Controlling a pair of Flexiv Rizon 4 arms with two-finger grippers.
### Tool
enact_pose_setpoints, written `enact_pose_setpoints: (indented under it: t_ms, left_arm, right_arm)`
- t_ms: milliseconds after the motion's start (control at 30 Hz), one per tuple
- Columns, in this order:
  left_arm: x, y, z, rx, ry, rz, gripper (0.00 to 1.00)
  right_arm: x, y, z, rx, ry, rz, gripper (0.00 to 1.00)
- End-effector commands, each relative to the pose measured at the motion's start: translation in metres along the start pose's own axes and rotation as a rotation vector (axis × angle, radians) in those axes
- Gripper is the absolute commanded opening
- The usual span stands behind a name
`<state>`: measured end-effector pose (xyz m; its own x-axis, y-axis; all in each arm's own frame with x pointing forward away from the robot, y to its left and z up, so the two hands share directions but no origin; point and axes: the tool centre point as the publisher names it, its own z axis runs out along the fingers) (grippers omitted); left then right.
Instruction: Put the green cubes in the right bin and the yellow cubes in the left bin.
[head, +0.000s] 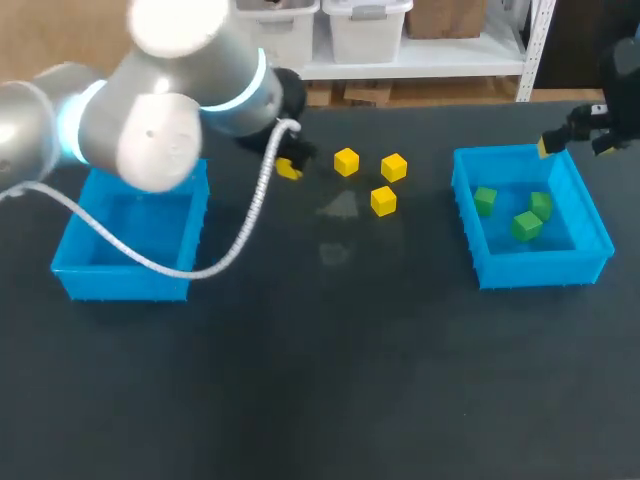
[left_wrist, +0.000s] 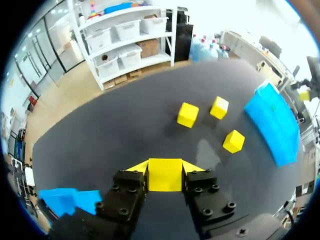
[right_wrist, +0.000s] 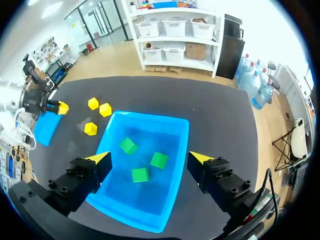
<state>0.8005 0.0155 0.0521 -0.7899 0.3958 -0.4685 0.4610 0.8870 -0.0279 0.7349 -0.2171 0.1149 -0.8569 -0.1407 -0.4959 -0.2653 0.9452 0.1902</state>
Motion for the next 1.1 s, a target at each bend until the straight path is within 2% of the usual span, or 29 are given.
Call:
enact_pose_setpoints:
  t_ms: [33,267,433,567,700,733,767,800,867,900,1033,1100]
  left_arm:
    - [0.024,0.033,-0.059,0.007,-0.072,-0.052,0.00]
    - [0.066,0.093,-0.101,-0.070,-0.101,-0.187,0.00]
    - [0.106,0.130,-0.119,-0.130,-0.087,-0.282,0.00]
    - [0.133,0.148,-0.124,-0.162,-0.059,-0.330,0.00]
    - [0.153,0.154,-0.117,-0.168,-0.003,-0.352,0.00]
    - [0.156,0.154,-0.115,-0.171,0.009,-0.348,0.11]
    - [0.159,0.154,-0.112,-0.171,0.023,-0.347,0.32]
    - [0.161,0.153,-0.110,-0.165,0.032,-0.348,0.44]
    - [0.163,0.153,-0.107,-0.160,0.050,-0.343,0.50]
    - [0.163,0.153,-0.106,-0.160,0.058,-0.343,1.00]
    - [0.155,0.152,-0.105,-0.154,0.066,-0.321,1.00]
    - [0.143,0.148,-0.106,-0.144,0.060,-0.288,1.00]
  right_arm:
    - [0.001,0.001,-0.001,0.005,-0.004,0.001,1.00]
    - [0.001,0.001,-0.001,0.005,-0.004,0.001,1.00]
    - [0.001,0.001,-0.001,0.005,-0.004,0.001,1.00]
    - [0.001,0.001,-0.001,0.005,-0.004,0.001,1.00]
    - [0.001,0.001,-0.001,0.005,-0.004,0.001,1.00]
    - [0.001,0.001,-0.001,0.005,-0.004,0.001,1.00]
    - [0.001,0.001,-0.001,0.005,-0.004,0.001,1.00]
    - [0.001,0.001,-0.001,0.005,-0.004,0.001,1.00]
    - [0.001,0.001,-0.001,0.005,-0.004,0.001,1.00]
    - [0.001,0.001,-0.001,0.005,-0.004,0.001,1.00]
    - [0.001,0.001,-0.001,0.005,-0.004,0.001,1.00]
    - [0.001,0.001,-0.001,0.005,-0.004,0.001,1.00]
